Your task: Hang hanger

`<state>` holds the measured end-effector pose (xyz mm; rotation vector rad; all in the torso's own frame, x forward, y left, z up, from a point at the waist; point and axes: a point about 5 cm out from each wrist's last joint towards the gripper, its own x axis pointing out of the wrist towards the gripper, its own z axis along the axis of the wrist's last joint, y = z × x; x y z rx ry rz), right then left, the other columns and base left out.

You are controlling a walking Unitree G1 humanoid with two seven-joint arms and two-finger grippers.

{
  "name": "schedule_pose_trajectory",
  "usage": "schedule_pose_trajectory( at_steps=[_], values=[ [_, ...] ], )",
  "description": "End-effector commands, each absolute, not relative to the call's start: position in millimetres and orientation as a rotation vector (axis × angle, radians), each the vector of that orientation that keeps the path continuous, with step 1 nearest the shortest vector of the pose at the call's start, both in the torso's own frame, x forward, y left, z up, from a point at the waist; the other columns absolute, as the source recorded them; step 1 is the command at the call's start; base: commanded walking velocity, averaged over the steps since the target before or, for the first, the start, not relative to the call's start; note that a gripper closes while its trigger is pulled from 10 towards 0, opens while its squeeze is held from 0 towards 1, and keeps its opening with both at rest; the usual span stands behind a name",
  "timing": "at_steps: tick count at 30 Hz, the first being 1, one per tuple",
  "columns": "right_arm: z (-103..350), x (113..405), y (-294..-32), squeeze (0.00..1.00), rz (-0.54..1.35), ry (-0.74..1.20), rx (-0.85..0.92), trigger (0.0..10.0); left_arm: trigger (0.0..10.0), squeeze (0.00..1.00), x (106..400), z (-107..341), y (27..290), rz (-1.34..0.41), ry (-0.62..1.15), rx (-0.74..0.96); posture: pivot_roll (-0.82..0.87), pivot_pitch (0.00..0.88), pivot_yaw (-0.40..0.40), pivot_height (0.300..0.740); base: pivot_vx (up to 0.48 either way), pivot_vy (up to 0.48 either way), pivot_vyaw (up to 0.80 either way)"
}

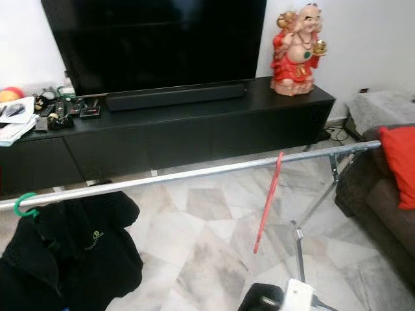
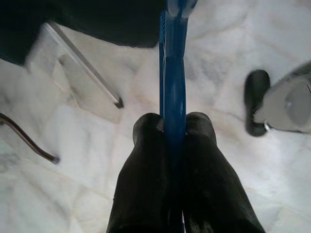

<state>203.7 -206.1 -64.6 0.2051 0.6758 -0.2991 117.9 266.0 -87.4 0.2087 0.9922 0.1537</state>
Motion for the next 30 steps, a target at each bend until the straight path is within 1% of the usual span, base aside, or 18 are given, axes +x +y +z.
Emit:
schedule_pose_trajectory(
  at_steps=[1, 25, 30],
  values=[
    [-62.7, 204.1, -213.1, 0.0, -0.318, 0.664, 0.196, 10.0, 10.0, 0.0, 118.3, -85.1, 271.8, 0.163, 0.985, 0.215, 0.15, 0.039, 0.036, 0.74, 0.0, 0.0, 0.0],
    [-63.0, 203.6, -213.3, 0.0, -0.337, 0.663, 0.204, 10.0, 10.0, 0.0, 122.1, -83.8, 272.4, 0.142, 0.981, 0.212, 0.16, 0.029, 0.035, 0.74, 0.0, 0.0, 0.0],
    [-63.1, 203.7, -212.9, 0.0, -0.338, 0.665, 0.206, 10.0, 10.0, 0.0, 122.4, -83.6, 272.5, 0.14, 0.98, 0.209, 0.15, 0.025, 0.037, 0.74, -0.253, 0.0, 0.0]
  ],
)
